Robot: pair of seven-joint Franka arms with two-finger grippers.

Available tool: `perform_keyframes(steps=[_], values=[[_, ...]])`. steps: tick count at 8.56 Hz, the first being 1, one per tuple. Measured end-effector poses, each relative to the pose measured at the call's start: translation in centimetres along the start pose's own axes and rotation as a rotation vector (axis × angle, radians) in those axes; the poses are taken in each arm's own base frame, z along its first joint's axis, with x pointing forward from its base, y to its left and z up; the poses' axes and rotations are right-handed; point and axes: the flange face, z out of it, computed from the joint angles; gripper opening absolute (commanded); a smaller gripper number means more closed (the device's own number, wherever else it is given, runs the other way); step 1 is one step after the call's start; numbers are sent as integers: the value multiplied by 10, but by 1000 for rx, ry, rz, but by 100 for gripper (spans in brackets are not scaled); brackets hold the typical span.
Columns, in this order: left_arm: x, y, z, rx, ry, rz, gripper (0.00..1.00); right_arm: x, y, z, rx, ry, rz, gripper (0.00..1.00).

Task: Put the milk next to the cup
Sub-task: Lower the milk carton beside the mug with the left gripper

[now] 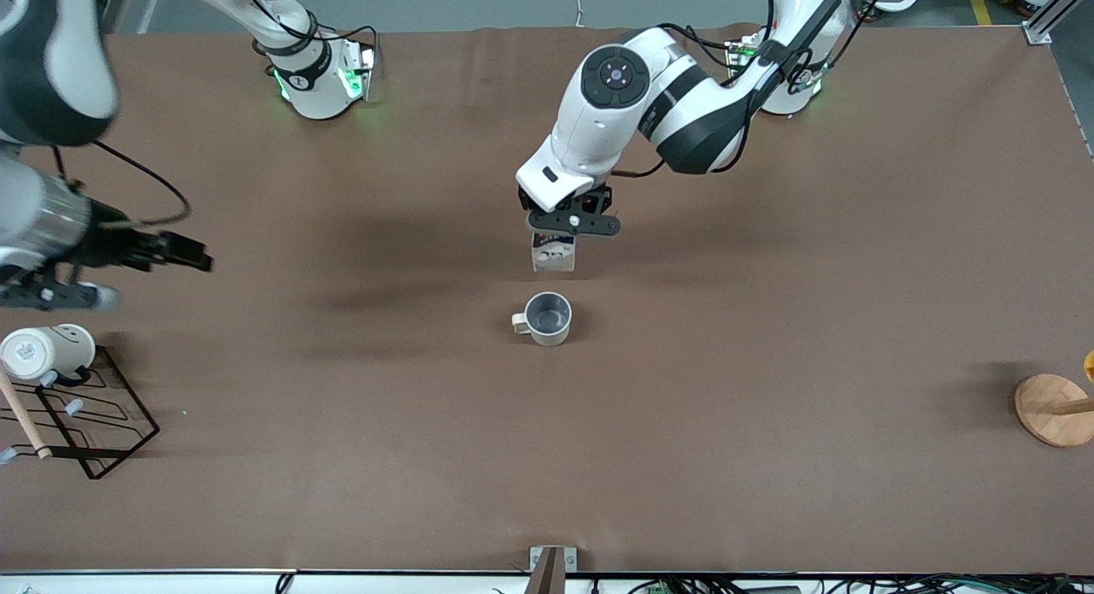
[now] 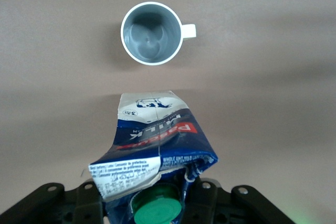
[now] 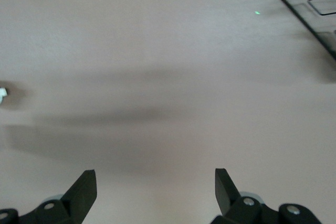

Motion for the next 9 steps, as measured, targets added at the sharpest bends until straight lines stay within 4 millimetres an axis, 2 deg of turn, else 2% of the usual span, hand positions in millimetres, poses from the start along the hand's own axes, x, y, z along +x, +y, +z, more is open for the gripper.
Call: perform_keyframes(steps=[1,2,3,5,6,7,9], values=[[1,0,12,15,-1,4,46,-18,24,-9,7,9,-42,99],[2,1,23,22,0,10,46,-33,36,-18,10,20,-68,100],[5,1,32,27,6,17,46,-42,37,-29,-4,32,-82,100],[7,1,52,35,5,31,46,-47,27,-49,-59,61,-109,100],[7,2,61,37,2,37,54,-47,25,-56,-70,72,-112,100],[7,1,69,42,-1,36,100,-48,23,-60,-71,73,-103,100],[10,1,73,45,12,17,100,-49,-2,-68,-72,66,-69,100]])
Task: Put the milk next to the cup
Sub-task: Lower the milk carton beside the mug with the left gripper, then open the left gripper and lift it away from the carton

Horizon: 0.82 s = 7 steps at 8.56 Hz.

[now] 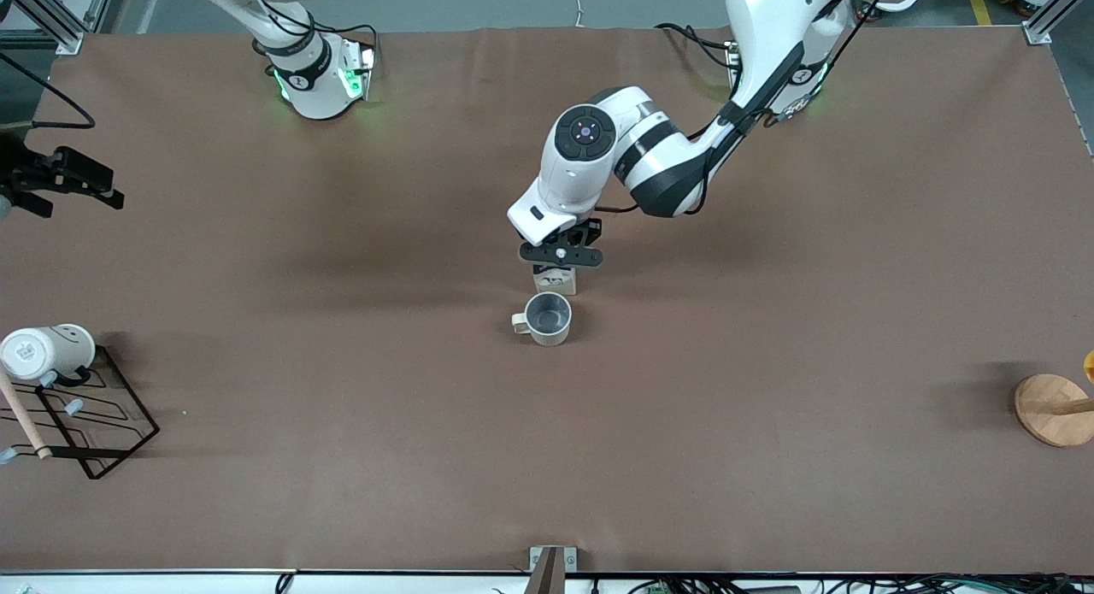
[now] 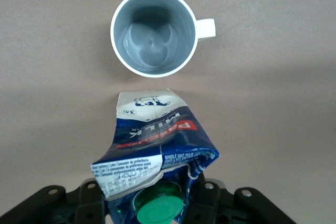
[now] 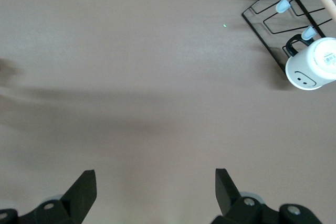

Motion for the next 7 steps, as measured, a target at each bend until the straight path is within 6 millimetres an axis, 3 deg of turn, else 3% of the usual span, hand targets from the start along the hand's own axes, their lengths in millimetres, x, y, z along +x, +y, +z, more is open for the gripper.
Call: perform_keyframes(steps=[2,3,5,6,7], values=[[5,4,-14,-15,24,-25,100,2,-25,-3,-4,-8,4,100],[6,6,-33,-24,49,-31,100,0,-26,-5,-4,-16,9,100],[8,1,-97,-34,128,-50,100,-1,-25,-6,-4,-20,32,100],[17,-15,-134,-38,179,-86,100,-1,-26,-11,-6,-8,60,100],[35,-45,-165,-32,219,-142,100,-2,-27,-26,-8,14,80,100]])
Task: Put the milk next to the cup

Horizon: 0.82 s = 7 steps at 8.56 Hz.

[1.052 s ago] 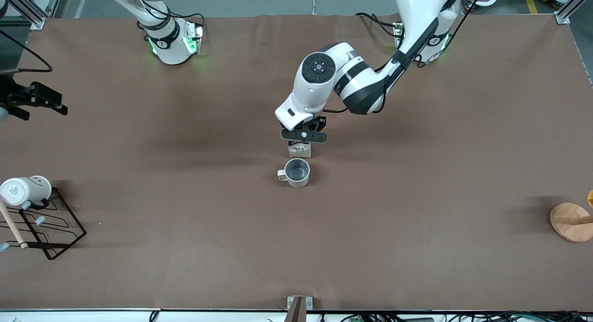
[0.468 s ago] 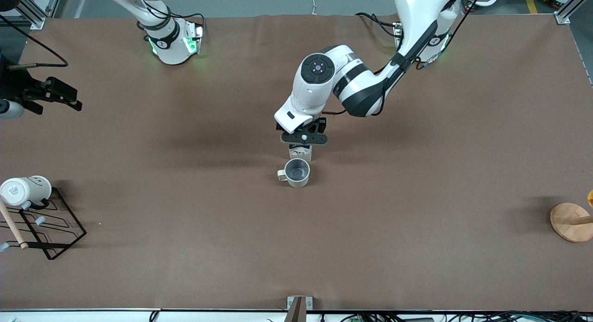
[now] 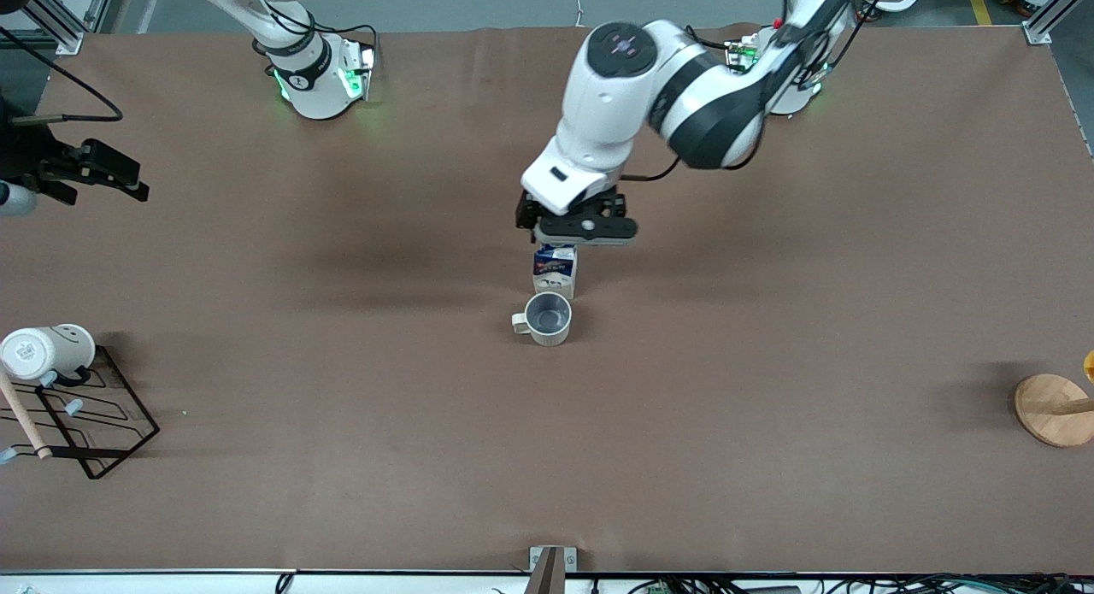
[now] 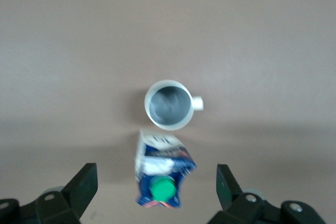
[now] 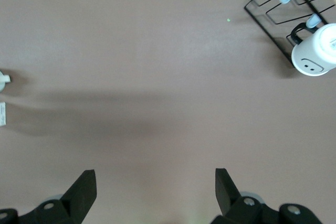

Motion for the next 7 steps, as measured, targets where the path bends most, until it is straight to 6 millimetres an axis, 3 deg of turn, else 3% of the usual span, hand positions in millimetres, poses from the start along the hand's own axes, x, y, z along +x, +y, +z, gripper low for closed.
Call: perform_keyframes(steps=[1,3,7], values=[[33,-36,-20,18,31,-68,100,-3,-1,-13,0,8,8,100],[86,-111,-47,64,65,-151,100,-4,-2,-16,-1,3,11,100],[132,-227,-97,180,56,-99,100,-1,-4,-15,-1,13,10,100]])
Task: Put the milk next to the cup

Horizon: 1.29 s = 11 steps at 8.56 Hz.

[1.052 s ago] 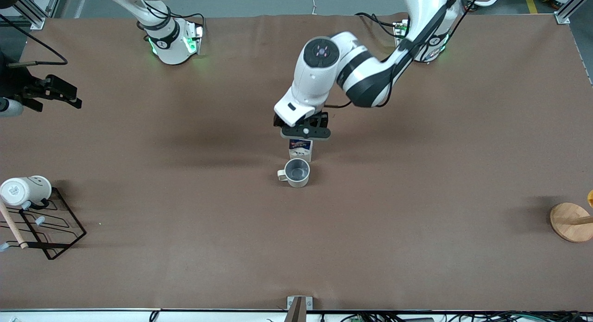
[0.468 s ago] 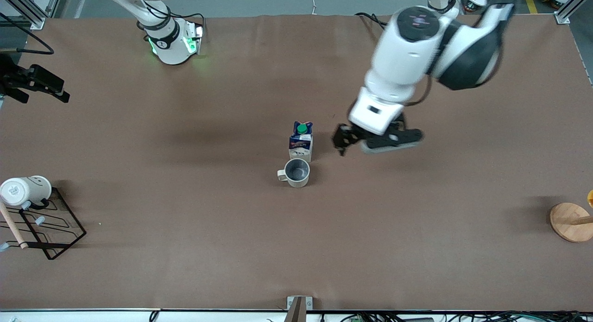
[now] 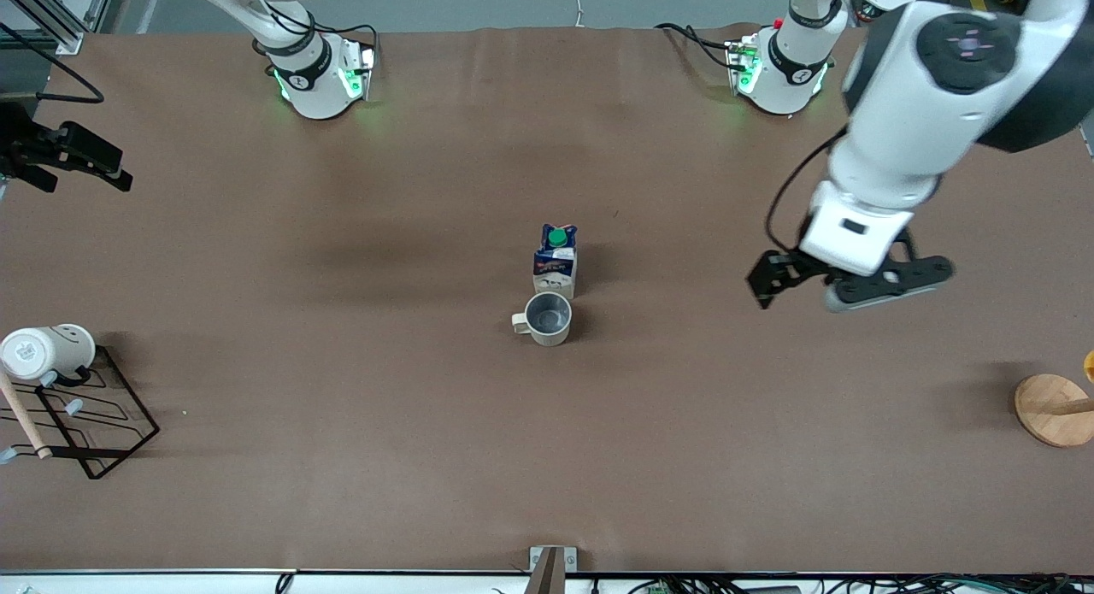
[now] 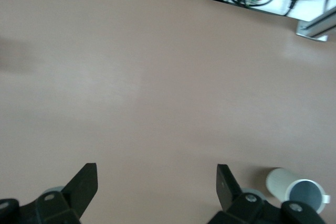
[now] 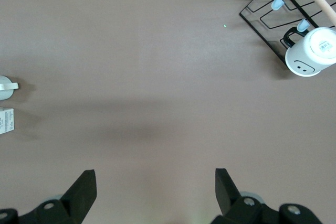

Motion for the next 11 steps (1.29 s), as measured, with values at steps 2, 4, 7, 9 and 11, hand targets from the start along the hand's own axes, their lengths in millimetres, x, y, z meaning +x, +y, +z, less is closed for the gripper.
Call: perform_keyframes(steps=[2,4,7,9,11], values=[[15,-53,-18,10,-20,39,100,2,3,1,-31,1,0,100],[18,-110,-39,18,-82,121,100,2,-3,1,-42,2,-12,100],[5,-183,-79,8,-103,202,100,2,-13,-2,-43,10,-20,100],[-14,-196,-101,0,-85,241,100,1,-13,-2,-43,0,-20,100],[-22,-202,-101,0,-131,300,100,-2,-12,1,-24,-32,-12,100]])
